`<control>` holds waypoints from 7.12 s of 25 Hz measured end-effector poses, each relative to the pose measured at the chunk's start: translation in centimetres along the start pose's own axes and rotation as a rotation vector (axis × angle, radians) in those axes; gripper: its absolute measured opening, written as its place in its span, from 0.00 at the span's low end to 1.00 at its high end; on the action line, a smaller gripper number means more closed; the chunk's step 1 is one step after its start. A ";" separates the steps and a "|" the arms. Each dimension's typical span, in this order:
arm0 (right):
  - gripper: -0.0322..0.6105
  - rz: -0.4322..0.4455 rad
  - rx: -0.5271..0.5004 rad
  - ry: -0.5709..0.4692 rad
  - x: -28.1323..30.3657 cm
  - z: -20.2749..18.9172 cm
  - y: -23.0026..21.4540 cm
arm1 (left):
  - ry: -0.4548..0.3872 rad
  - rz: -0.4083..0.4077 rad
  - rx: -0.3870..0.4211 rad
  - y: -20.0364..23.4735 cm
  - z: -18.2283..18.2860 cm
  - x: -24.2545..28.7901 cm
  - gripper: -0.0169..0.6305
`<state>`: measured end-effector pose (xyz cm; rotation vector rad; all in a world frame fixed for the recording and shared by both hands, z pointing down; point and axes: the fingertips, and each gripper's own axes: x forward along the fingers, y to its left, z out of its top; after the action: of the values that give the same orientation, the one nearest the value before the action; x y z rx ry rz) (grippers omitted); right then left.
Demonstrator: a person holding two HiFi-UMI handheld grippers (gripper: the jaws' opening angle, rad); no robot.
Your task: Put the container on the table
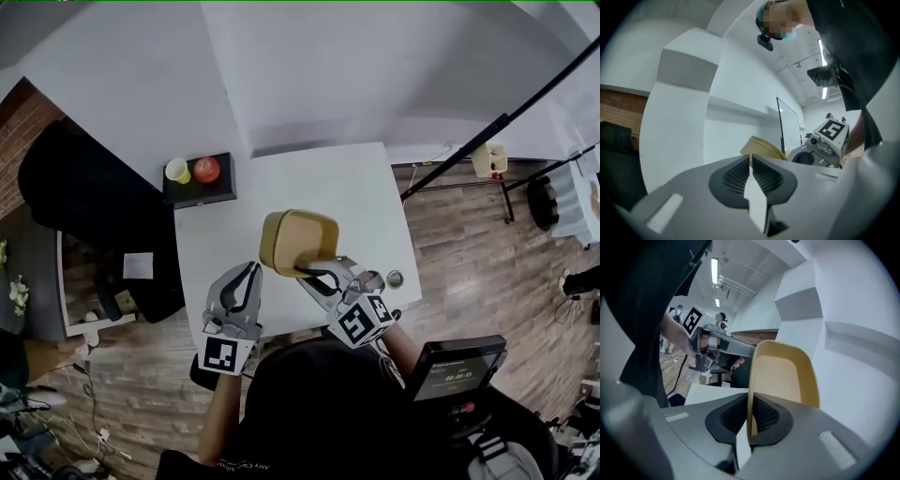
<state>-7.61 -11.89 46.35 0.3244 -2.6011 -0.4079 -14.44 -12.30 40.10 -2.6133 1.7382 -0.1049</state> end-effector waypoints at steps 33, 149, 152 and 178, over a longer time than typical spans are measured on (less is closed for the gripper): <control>0.11 0.155 -0.580 0.247 2.8 -10.0 -1.9 | 0.132 -0.277 -0.882 1.8 -9.1 8.7 0.48; 0.16 -0.109 1.298 0.339 13.9 -29.7 -7.9 | 0.638 0.054 -0.853 6.9 -33.4 11.0 0.17; 0.17 -0.107 1.288 0.346 13.5 -29.3 -7.6 | 0.641 0.068 -0.843 6.9 -33.3 10.3 0.19; 0.32 -0.147 1.003 0.237 8.2 -22.8 -6.1 | 0.466 0.079 -0.640 4.0 -25.6 6.4 0.24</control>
<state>-2.40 -25.21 66.89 0.8232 -2.3440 0.8791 -17.14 -18.84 65.81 -3.1403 2.3509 -0.2005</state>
